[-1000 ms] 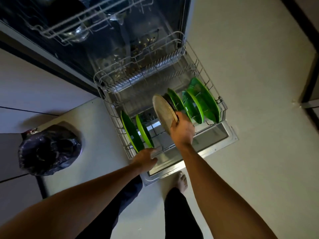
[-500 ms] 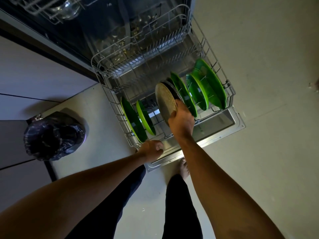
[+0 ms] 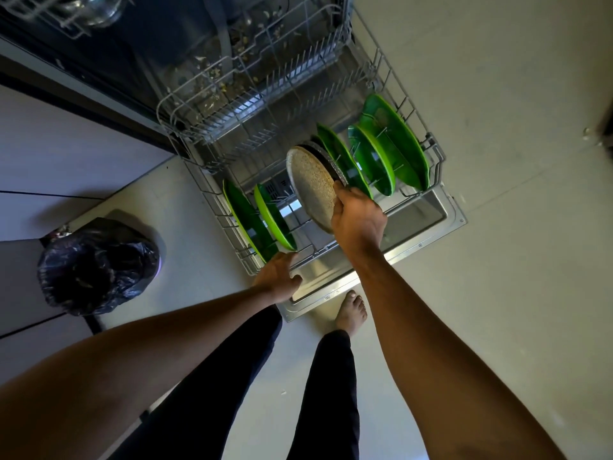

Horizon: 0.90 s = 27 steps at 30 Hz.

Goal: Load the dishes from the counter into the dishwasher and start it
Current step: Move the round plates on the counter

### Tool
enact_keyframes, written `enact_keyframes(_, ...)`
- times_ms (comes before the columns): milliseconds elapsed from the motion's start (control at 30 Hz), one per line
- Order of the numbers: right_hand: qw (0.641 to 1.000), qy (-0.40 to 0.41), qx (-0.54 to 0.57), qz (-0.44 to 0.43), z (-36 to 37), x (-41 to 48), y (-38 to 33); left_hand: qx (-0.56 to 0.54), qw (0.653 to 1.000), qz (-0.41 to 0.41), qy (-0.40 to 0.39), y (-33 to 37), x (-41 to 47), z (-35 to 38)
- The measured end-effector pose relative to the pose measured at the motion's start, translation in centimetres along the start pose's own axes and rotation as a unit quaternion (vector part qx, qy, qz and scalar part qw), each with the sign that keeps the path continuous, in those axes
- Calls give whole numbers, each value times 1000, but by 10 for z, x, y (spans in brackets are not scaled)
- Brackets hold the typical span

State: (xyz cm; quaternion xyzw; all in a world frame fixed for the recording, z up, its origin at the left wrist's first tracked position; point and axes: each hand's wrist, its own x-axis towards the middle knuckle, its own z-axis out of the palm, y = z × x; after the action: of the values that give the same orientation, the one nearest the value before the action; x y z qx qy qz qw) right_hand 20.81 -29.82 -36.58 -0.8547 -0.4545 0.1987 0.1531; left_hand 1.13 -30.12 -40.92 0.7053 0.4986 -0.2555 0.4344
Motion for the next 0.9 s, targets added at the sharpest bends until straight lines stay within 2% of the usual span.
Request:
enact_keyframes(167, 999, -26, -7, -28, -2, 1, 0, 1, 1000, 15, -1, -2, 6, -5)
enact_keyframes(267, 998, -60, -17, -5, 0, -1, -7, 5, 1000, 20, -12, -4, 7, -7)
enact_keyframes(400, 997, -66, -32, -1, 7, -5, -15, 8, 1000, 15, -22, -4, 8, -11)
enact_keyframes(533, 999, -41, -9, 10, 3, -8, -17, 11, 1000, 17, -18, -7, 5, -16)
enact_keyframes(733, 990, 91, 106, -10, -27, -16, -19, 17, 1000, 3, -22, -10, -3, -23)
enact_keyframes(900, 985, 75, 152, -36, -25, -27, -30, -2, 1000, -11, -11, -8, -11, -24)
